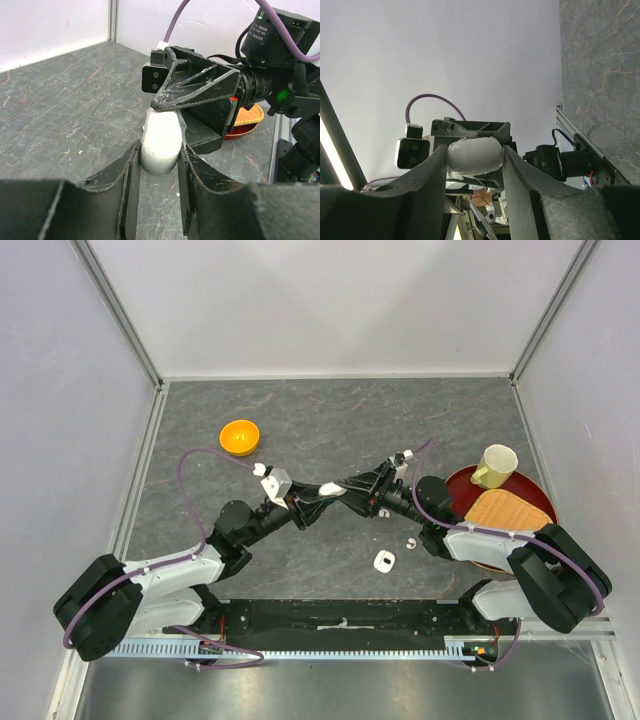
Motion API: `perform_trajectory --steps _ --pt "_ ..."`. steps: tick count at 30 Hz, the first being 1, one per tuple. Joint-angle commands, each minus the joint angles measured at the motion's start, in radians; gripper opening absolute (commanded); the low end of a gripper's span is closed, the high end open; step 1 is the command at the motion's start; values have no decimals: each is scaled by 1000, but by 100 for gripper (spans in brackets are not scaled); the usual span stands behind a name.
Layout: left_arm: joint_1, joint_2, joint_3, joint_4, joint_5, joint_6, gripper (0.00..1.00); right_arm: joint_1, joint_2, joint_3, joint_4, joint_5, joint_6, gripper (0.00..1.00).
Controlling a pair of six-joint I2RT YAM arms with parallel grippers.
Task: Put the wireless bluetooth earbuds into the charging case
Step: Pick up the charging case at the center of the board.
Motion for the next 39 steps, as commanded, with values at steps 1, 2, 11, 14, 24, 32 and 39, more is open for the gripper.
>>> perform_trajectory --steps 1,2,11,14,24,32,39 --pt "-4 15 47 33 39 -22 23 13 -10 27 -12 -20 -23 31" --pt "-3 18 49 33 41 -22 29 13 -8 27 -12 -21 -22 30" --pt "-4 32 62 25 50 -29 47 13 4 32 -12 -27 -22 30" --pt "-4 29 61 24 47 -29 49 13 12 32 -9 -29 -22 30" --pt "-4 31 64 5 50 -19 11 13 7 29 19 -29 -19 36" --pt "-4 23 70 -27 65 1 2 13 -14 36 2 -39 -49 78" --pt "-3 1 67 -57 62 23 2 13 -46 33 -48 -38 -56 68"
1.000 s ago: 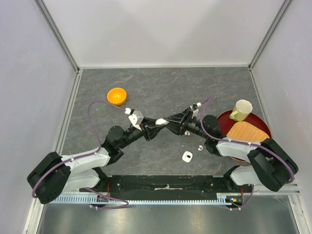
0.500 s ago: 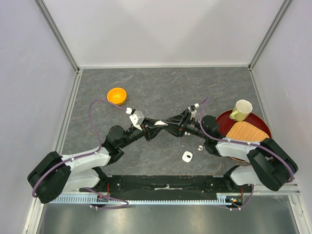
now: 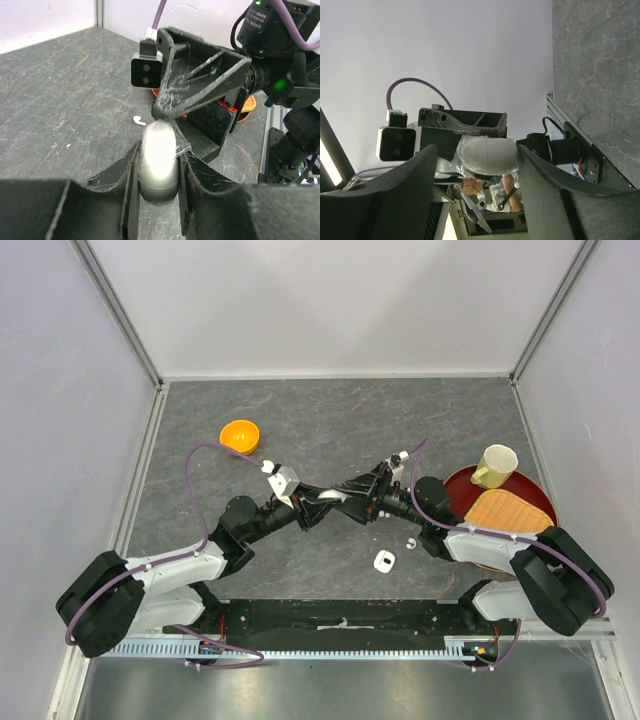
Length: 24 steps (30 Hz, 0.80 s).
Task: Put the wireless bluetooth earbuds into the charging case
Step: Pick up the charging case at the center of the board.
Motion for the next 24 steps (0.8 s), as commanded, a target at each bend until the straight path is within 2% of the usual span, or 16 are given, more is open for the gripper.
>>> perform_trajectory --steps 1,6,9,10,13,14,17,20,24 --pt "-4 -27 31 7 14 28 2 1 -33 30 -3 -2 -12 64" --pt "-3 -26 35 4 24 29 2 1 -27 25 18 -13 12 57" --pt "-3 -23 38 3 28 25 2 1 -22 18 41 -12 22 49" --pt "-3 -21 40 1 25 25 3 1 -19 16 53 -12 26 43" --pt "-3 -24 45 -8 17 21 16 1 -18 15 72 -12 37 35" --pt "-3 -24 43 -8 16 19 26 1 -19 13 76 -10 40 34" --pt "-3 -26 40 3 13 16 46 1 -19 -1 110 5 60 31" --pt "-3 -30 22 35 28 19 51 1 -16 -7 141 13 77 30" --pt "-4 -21 -14 127 54 33 51 1 -10 -7 161 14 86 30"
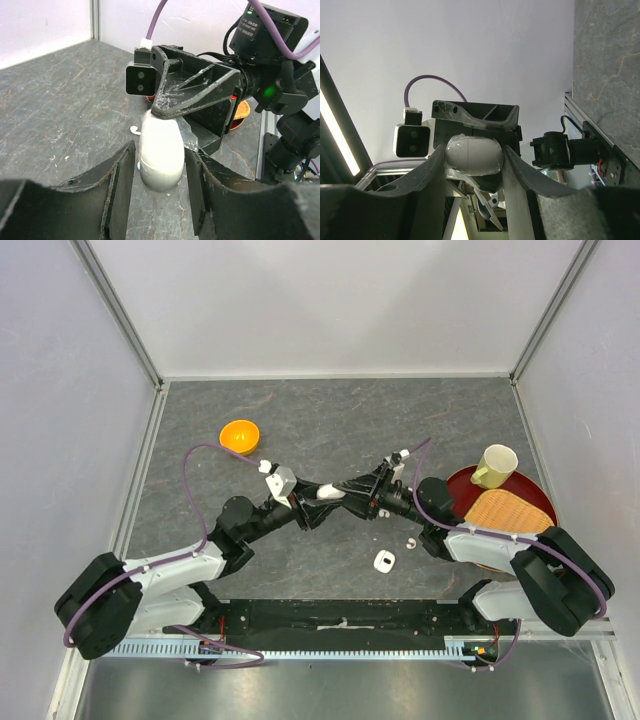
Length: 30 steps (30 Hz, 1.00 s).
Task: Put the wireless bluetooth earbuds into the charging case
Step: Pick up the charging case at the center of the board.
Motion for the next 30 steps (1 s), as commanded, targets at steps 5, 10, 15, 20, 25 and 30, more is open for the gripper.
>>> perform_trajectory --steps 5,10,15,20,25,30 --pt "-4 10 -52 213 48 32 46 1 -2 -8 104 12 33 30" --pt "-5 30 -62 269 47 29 39 1 5 -5 105 9 33 30" --pt "-5 48 -83 347 34 26 39 1 13 -8 105 8 33 30" --pt "-5 61 -101 404 36 30 44 1 24 -8 105 4 33 31" --pt "-5 85 -120 482 39 37 49 1 37 -10 101 3 30 31" --pt "-7 104 -126 511 51 60 49 1 39 -4 73 0 19 31"
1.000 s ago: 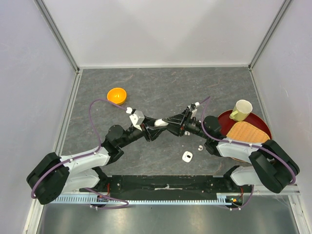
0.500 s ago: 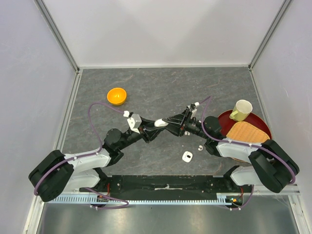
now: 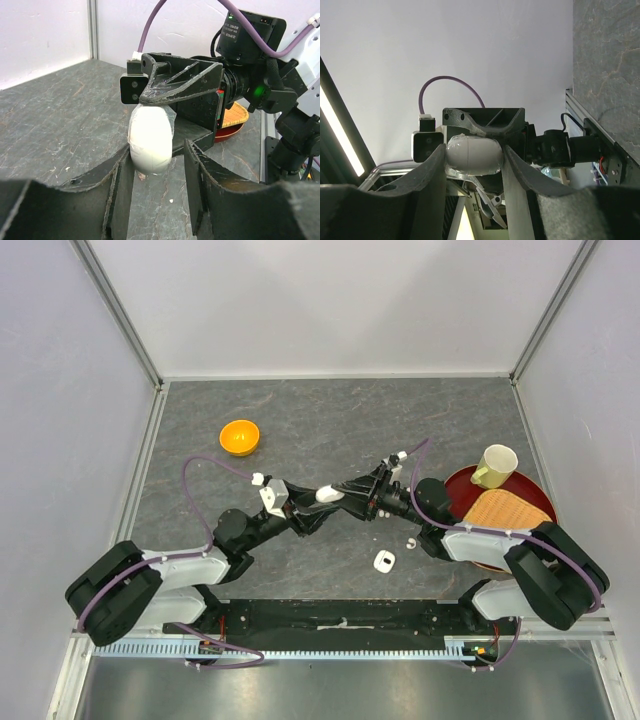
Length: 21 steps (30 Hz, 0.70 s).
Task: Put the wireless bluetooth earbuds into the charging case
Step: Pick up the charging case at the center of the board.
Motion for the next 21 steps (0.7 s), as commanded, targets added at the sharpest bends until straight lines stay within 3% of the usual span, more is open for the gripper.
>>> perform_trajectory --steps 1,21 --pt "-8 13 -10 187 27 53 49 -1 2 3 21 2 -16 31" --pt "-12 13 -27 222 -22 65 48 -1 17 15 -19 -10 -31 32"
